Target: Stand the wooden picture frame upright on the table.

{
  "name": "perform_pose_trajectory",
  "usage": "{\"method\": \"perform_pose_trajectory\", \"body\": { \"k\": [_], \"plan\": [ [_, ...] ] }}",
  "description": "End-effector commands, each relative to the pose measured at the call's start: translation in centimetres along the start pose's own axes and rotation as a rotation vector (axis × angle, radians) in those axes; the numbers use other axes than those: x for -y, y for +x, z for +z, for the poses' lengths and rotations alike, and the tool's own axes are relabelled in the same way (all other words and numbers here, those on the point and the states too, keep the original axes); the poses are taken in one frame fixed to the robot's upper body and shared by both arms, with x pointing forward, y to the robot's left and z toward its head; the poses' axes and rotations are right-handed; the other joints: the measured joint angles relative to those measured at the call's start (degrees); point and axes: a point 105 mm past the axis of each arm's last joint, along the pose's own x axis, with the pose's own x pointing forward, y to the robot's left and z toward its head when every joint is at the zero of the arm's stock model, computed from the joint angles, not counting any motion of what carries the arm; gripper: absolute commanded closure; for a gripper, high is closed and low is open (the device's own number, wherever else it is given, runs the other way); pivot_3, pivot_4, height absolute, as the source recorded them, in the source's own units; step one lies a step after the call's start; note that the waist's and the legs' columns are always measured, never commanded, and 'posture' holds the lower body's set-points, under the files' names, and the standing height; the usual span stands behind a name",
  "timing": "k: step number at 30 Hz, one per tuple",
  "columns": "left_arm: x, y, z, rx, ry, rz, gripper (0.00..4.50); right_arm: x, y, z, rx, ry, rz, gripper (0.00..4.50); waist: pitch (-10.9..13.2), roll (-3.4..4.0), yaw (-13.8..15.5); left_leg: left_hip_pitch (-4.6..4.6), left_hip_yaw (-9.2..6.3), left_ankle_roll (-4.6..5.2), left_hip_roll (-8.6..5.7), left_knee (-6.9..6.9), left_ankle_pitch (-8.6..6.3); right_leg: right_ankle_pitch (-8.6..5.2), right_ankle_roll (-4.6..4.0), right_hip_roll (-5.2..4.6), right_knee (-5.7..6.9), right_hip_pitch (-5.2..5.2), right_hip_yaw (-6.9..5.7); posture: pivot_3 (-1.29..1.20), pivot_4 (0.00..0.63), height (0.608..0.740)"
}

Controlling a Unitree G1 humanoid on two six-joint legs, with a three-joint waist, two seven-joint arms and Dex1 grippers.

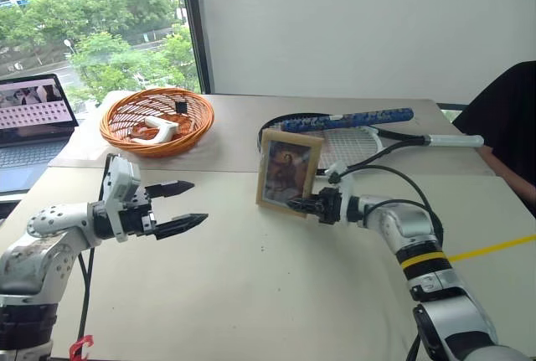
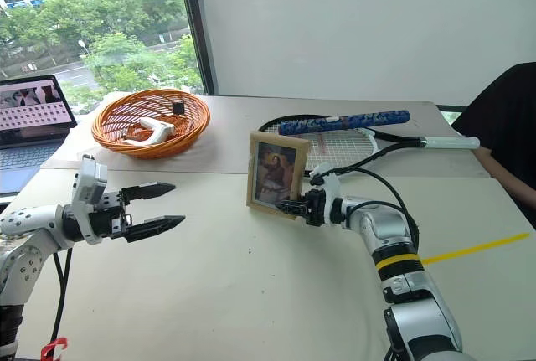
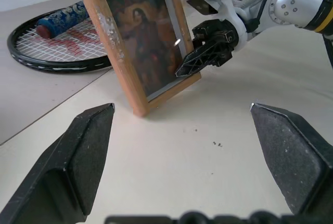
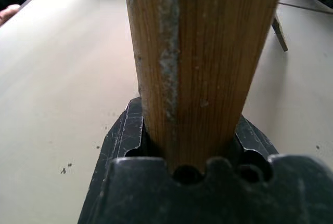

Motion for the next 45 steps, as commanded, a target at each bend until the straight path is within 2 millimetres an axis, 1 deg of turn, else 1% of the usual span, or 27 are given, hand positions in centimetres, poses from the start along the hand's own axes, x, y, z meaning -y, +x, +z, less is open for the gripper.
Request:
{"method": "perform_pose_trajectory", "body": {
  "k": [1,4,7,9,18,20,21,22,23,24,26,27,30,33,34,35,36,37,38,39,40,43,45],
  "plan": [
    [-0.1,-0.2,0.5,0.016,0.052,0.01,0.0,-0.4,-0.1,-0.1,0.012,0.071,0.034,3.2,0.0,0.0,0.0,0.0,0.0,0.0,0.0,0.01,0.0,0.0,0.0,0.0,0.0,0.01,0.0,0.0,0.15,0.74],
    [-0.1,-0.2,0.1,0.006,0.058,0.006,0.0,-1.4,0.0,-1.8,-0.035,0.161,0.075,3.2,0.0,0.0,-0.1,0.01,0.0,0.0,0.0,0.0,0.0,0.0,0.0,0.01,0.01,0.01,0.0,0.0,0.15,0.74],
    [-0.1,-0.1,0.0,0.005,0.058,0.004,0.0,-2.2,0.0,-2.5,-0.06,0.178,0.094,3.2,0.0,0.0,-0.1,0.02,-0.01,0.0,0.0,-0.01,0.0,0.0,0.0,0.01,0.01,0.02,-0.01,0.0,0.15,0.74],
    [-0.2,-0.1,-0.2,0.005,0.058,0.002,0.0,-2.7,0.1,-2.6,-0.071,0.172,0.102,3.21,0.0,0.0,-0.1,0.01,-0.01,0.0,0.0,0.0,0.0,-0.01,0.01,0.0,0.01,0.02,-0.01,0.0,0.15,0.74],
    [-0.4,0.6,-0.6,0.004,0.056,-0.012,0.0,-3.3,0.4,-3.1,-0.136,-0.055,0.046,3.23,0.0,0.0,-0.1,0.01,-0.01,0.0,0.0,0.0,0.0,-0.02,0.02,0.01,0.01,0.01,-0.01,0.0,0.15,0.74],
    [-0.5,0.8,-0.6,0.003,0.056,-0.016,0.0,-3.2,0.4,-2.7,-0.124,-0.083,0.025,2.23,0.0,0.0,-0.1,0.01,-0.01,0.0,0.0,-0.01,0.0,-0.02,0.02,0.01,0.01,0.01,-0.01,0.0,0.15,0.74],
    [-0.5,0.9,-0.7,0.001,0.055,-0.02,0.0,-3.4,0.3,-2.5,-0.115,-0.082,0.032,1.99,0.0,0.0,-0.1,0.01,-0.01,0.0,0.0,-0.01,0.0,-0.02,0.02,0.01,0.01,0.01,-0.01,0.0,0.15,0.74],
    [-0.6,1.0,-0.7,0.001,0.054,-0.023,0.0,-3.6,0.0,-2.2,-0.104,-0.081,0.034,1.64,0.0,0.01,-0.1,0.01,-0.01,0.0,0.0,-0.01,0.0,-0.02,0.02,0.01,0.01,0.01,-0.01,0.0,0.15,0.74],
    [-0.6,1.1,-0.7,-0.001,0.054,-0.025,0.0,-3.7,-0.4,-1.9,-0.093,-0.075,0.037,1.27,0.0,0.0,-0.1,0.01,0.01,0.0,0.0,-0.01,0.0,-0.02,0.02,0.0,0.01,0.01,-0.01,0.0,0.15,0.74],
    [-0.7,1.1,-0.7,-0.002,0.053,-0.025,0.0,-3.6,-0.8,-1.6,-0.079,-0.069,0.028,0.99,0.0,0.0,-0.1,0.01,-0.01,0.0,0.0,-0.01,0.0,-0.02,0.02,0.01,0.01,0.0,-0.01,0.0,0.15,0.74],
    [-0.8,1.1,-0.8,-0.005,0.046,-0.027,0.0,-2.9,-2.2,-1.0,-0.062,-0.094,-0.022,0.28,0.0,0.0,0.1,0.0,-0.02,0.0,0.0,0.0,0.0,-0.02,0.02,0.01,0.01,0.0,-0.01,0.0,0.15,0.74],
    [-0.9,1.0,-0.9,-0.003,0.04,-0.023,0.0,-2.7,-3.1,-0.5,-0.044,-0.091,-0.043,0.08,0.0,0.0,0.2,-0.01,-0.02,0.0,0.0,0.0,0.0,-0.02,0.03,0.0,0.0,0.01,-0.01,0.0,0.15,0.74],
    [-0.9,0.9,-0.9,0.009,0.027,-0.01,0.0,-2.3,-5.8,0.0,-0.023,-0.099,-0.095,0.08,0.0,0.0,0.4,-0.07,-0.02,0.0,0.0,0.0,0.0,-0.03,0.04,0.0,-0.02,-0.01,-0.02,0.0,0.15,0.74],
    [-1.0,0.7,-1.1,0.005,0.004,0.011,0.0,-2.1,-7.8,-0.2,-0.019,-0.097,-0.133,0.08,0.0,-0.01,0.2,-0.06,-0.02,0.01,0.0,-0.02,-0.01,-0.05,0.02,0.01,-0.03,-0.02,-0.02,0.0,0.15,0.74],
    [-1.1,0.7,-1.3,0.002,-0.008,0.023,0.0,-1.9,-8.7,-0.4,-0.018,-0.109,-0.154,0.08,0.0,-0.01,0.0,-0.06,-0.03,0.01,0.0,-0.03,-0.01,-0.05,0.02,0.01,-0.02,-0.02,-0.02,0.0,0.15,0.74],
    [-1.1,0.7,-1.6,-0.005,-0.023,0.049,0.0,-2.1,-10.0,-0.7,-0.012,-0.144,-0.16,0.08,0.0,-0.01,-0.1,-0.04,-0.03,0.01,0.0,-0.02,-0.01,-0.05,0.02,0.01,-0.02,-0.02,-0.02,0.0,0.15,0.74],
    [-1.5,0.7,-2.5,-0.031,-0.032,0.11,0.0,-3.1,-11.3,-0.6,0.016,-0.223,-0.135,0.08,0.0,-0.01,0.0,-0.04,-0.02,0.01,0.0,-0.04,-0.01,-0.06,0.02,0.01,-0.02,-0.01,-0.02,0.0,0.15,0.74],
    [-2.2,0.9,-3.5,-0.07,-0.007,0.207,0.0,-4.2,-12.2,-0.8,0.045,-0.326,-0.124,0.08,0.0,0.0,0.2,-0.05,-0.02,0.04,0.0,-0.03,-0.03,-0.09,0.04,0.0,-0.03,0.01,-0.02,0.0,0.15,0.74],
    [-2.6,0.9,-4.2,-0.097,0.016,0.274,0.0,-5.0,-12.8,-0.9,0.062,-0.396,-0.115,0.08,0.0,0.02,0.4,-0.06,-0.02,0.1,0.0,-0.04,-0.07,-0.14,0.06,-0.02,-0.09,0.04,-0.02,0.0,0.15,0.74],
    [-2.6,1.1,-4.7,-0.115,0.038,0.299,0.0,-5.5,-13.2,-1.2,0.076,-0.421,-0.117,0.08,0.0,0.02,0.5,-0.06,-0.01,0.14,-0.02,-0.05,-0.11,-0.2,0.05,-0.04,-0.11,0.06,-0.02,0.0,0.15,0.74],
    [-2.3,1.4,-5.0,-0.118,0.042,0.288,0.0,-5.8,-13.3,-1.6,0.088,-0.432,-0.133,0.08,0.0,0.01,0.4,-0.06,-0.01,0.19,-0.02,-0.01,-0.15,-0.21,0.04,-0.03,-0.11,0.06,-0.02,0.0,0.15,0.74],
    [-1.3,2.1,-6.0,-0.132,0.031,0.266,0.0,-5.9,-13.5,-2.2,0.131,-0.454,-0.21,0.08,0.0,-0.03,-0.2,-0.03,-0.02,0.15,-0.02,0.05,-0.12,-0.19,0.05,-0.02,-0.08,0.06,-0.02,0.0,0.15,0.74],
    [-0.7,2.6,-6.8,-0.163,0.02,0.238,0.0,-5.8,-13.7,-2.4,0.153,-0.432,-0.253,0.08,0.0,-0.03,-0.3,0.02,-0.03,0.11,-0.02,0.08,-0.02,-0.17,0.12,-0.03,-0.08,0.09,-0.01,0.0,0.15,0.74]
  ]
}}
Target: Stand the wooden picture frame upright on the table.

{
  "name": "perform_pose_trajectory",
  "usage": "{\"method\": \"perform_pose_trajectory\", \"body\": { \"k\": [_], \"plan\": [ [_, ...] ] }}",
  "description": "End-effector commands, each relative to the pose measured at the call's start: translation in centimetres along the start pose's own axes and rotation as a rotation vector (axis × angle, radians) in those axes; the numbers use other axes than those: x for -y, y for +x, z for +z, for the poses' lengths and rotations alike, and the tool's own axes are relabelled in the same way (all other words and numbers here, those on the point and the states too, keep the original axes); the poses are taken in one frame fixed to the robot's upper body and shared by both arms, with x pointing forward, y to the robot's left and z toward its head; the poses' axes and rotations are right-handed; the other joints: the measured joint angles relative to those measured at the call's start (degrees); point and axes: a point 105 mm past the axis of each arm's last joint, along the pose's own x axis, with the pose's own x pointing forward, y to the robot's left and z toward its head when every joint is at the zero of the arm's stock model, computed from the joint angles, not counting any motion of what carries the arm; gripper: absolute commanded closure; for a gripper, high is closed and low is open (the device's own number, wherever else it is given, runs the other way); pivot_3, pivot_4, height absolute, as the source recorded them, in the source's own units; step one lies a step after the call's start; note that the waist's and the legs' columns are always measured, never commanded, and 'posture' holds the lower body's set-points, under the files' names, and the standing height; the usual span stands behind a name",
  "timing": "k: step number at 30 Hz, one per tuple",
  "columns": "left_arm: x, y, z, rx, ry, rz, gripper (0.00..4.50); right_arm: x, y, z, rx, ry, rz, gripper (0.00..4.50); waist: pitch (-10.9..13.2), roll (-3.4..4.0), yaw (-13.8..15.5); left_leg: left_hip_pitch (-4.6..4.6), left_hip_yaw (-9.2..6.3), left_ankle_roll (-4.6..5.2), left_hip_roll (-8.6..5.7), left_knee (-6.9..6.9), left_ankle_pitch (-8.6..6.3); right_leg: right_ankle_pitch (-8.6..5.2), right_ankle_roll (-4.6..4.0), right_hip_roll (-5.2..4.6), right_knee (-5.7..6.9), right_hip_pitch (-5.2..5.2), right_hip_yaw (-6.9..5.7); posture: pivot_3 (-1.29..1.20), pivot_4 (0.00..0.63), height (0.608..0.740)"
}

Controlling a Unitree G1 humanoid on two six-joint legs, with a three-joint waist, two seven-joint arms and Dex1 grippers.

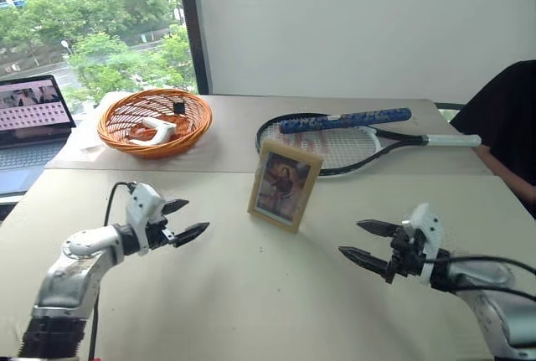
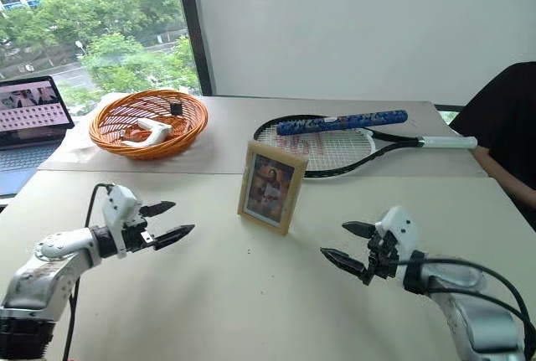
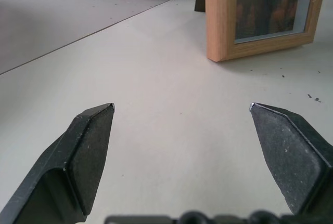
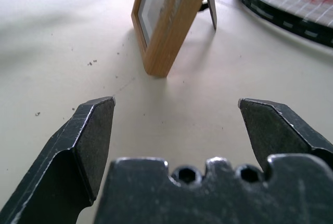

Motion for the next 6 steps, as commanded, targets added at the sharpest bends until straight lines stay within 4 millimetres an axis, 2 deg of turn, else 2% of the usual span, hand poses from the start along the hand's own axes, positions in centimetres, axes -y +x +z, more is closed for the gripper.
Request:
{"method": "perform_pose_trajectory", "body": {
  "k": [1,6],
  "plan": [
    [0.95,0.33,0.26,-0.007,0.034,-0.027,0.0,0.44,-0.5,1.22,0.052,-0.056,-0.089,0.08,0.0,0.0,0.1,0.0,0.01,0.03,0.0,0.0,0.04,0.0,0.07,0.0,0.0,0.0,0.0,0.0,0.15,0.74],
    [1.69,0.65,0.37,-0.007,-0.013,-0.089,0.0,0.69,-0.32,1.08,0.036,-0.055,-0.104,0.08,0.0,0.0,0.3,0.0,0.01,0.03,0.0,0.0,0.17,0.03,0.15,-0.01,0.0,-0.01,0.0,0.0,0.15,0.74]
  ]
}}
